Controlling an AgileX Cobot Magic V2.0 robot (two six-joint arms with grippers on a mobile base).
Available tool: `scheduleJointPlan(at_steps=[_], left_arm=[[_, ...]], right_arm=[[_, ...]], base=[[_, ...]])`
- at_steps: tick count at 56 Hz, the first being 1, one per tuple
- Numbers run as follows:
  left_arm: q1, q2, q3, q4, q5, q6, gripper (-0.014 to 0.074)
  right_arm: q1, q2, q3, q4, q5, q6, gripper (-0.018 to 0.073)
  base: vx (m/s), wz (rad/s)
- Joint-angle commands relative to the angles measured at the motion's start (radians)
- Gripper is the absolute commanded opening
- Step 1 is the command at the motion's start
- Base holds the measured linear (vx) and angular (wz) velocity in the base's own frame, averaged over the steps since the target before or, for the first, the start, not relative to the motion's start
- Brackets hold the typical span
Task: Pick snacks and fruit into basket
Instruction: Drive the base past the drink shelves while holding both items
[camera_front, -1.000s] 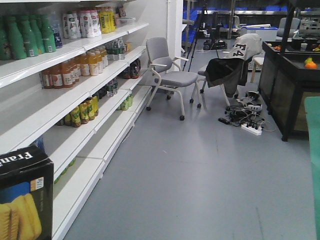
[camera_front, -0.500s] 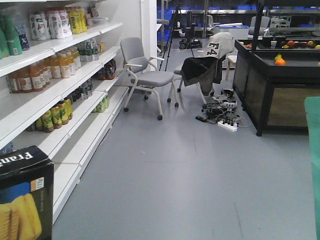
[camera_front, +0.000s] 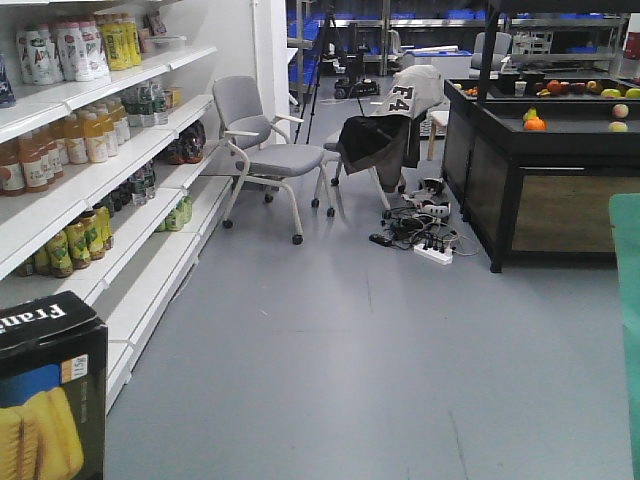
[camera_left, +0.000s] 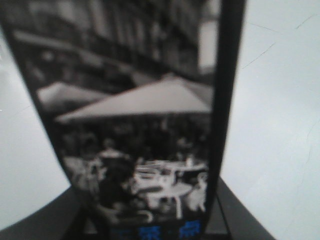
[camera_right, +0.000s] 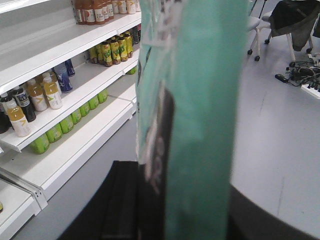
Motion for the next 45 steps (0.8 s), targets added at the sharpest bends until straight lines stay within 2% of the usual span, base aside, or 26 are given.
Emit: scheduleJointPlan(at_steps=[1, 45], left_arm=[[0.001, 0.002, -0.040, -0.006, -0.091, -0.001, -0.0008], [0.001, 0.002, -0.040, -0.006, -0.091, -0.001, -0.0008]], right_arm=[[0.001, 0.007, -0.035, -0.012, -0.095, -0.014, -0.0007], [0.001, 0.007, -0.035, -0.012, -0.095, -0.014, -0.0007]], base=[[0.15, -0.08], [0.25, -0.05]])
